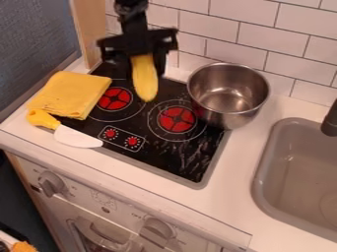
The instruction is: Move the maize to the right side of the burner
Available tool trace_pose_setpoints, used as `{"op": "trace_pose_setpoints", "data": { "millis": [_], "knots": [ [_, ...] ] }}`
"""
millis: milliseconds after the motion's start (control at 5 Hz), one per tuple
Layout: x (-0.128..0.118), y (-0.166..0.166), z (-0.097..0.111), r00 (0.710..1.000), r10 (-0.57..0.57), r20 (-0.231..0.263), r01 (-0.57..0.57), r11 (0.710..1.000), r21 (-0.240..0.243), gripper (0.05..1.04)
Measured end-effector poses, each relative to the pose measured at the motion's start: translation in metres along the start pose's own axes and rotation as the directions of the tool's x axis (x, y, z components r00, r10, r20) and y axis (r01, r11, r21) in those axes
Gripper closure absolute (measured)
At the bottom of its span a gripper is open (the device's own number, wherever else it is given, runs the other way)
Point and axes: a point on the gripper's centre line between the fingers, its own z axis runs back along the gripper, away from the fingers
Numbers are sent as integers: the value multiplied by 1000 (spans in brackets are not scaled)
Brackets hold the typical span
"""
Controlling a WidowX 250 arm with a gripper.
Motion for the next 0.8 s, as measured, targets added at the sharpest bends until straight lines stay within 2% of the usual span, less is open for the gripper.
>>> {"op": "trace_pose_setpoints", "data": {
  "millis": [200, 400, 800],
  "knots": [
    [-22, -12, -12, 999, 34, 10, -33, 999, -18, 429],
    [-33, -26, -31, 997, 61, 47, -59, 997, -40, 429],
    [-41, -45, -67, 991, 84, 107, -76, 994, -78, 429]
  ]
}}
